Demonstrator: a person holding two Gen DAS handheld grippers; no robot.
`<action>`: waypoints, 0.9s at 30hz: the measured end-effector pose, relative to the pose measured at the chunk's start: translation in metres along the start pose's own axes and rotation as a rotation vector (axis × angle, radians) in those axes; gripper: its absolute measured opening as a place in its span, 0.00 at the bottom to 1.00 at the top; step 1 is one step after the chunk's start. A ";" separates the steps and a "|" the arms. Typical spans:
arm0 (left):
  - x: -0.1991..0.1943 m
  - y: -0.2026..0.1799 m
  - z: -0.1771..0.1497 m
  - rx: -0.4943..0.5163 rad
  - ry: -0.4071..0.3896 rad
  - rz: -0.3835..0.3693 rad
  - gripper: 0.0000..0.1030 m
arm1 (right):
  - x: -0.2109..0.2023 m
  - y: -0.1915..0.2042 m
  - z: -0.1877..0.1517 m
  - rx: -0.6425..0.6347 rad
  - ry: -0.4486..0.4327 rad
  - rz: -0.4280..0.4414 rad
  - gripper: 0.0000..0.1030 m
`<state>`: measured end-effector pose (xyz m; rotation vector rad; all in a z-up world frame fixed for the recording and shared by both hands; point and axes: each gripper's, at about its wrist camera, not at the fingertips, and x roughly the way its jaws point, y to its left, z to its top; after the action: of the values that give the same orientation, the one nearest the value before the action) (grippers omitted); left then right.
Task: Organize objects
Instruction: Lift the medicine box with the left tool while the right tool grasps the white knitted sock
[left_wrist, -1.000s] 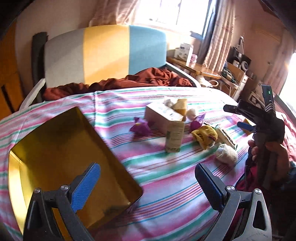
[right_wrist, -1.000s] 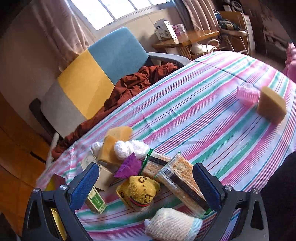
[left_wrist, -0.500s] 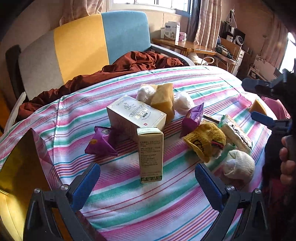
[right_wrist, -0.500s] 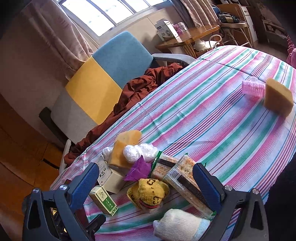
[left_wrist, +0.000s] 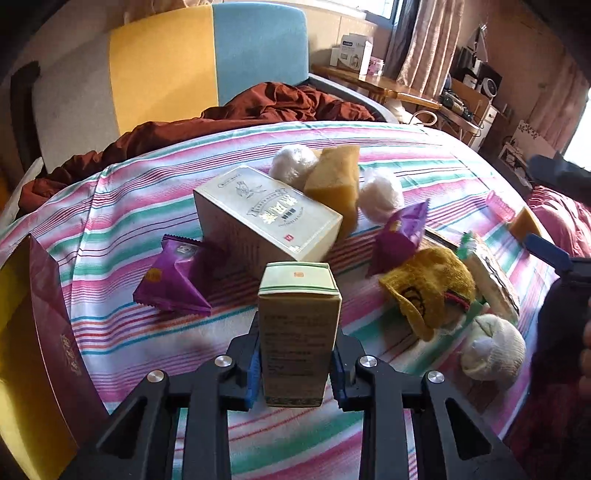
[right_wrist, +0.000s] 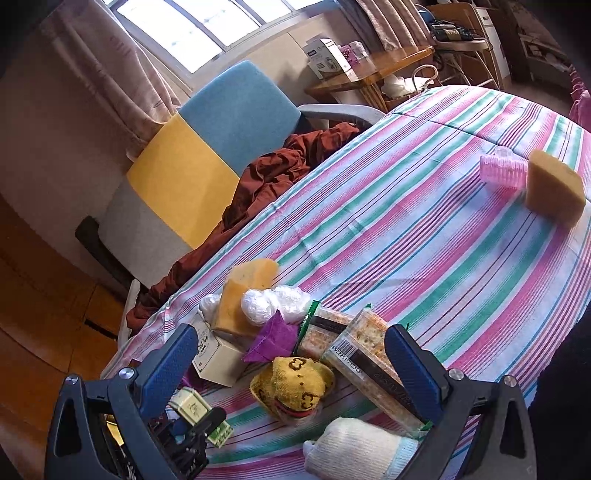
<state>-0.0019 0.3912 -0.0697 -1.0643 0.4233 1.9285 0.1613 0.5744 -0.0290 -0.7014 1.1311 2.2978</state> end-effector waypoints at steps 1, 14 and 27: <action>-0.006 -0.004 -0.007 0.016 0.001 -0.023 0.29 | 0.000 -0.001 0.000 0.004 0.000 -0.001 1.00; -0.061 -0.024 -0.092 0.082 0.117 -0.194 0.29 | 0.012 0.001 -0.005 -0.004 0.081 -0.026 1.00; -0.074 0.002 -0.099 0.034 0.085 -0.182 0.29 | 0.016 0.041 -0.042 -0.468 0.480 -0.142 0.81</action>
<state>0.0669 0.2884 -0.0676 -1.1258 0.3915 1.7153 0.1333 0.5210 -0.0376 -1.5210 0.6845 2.3508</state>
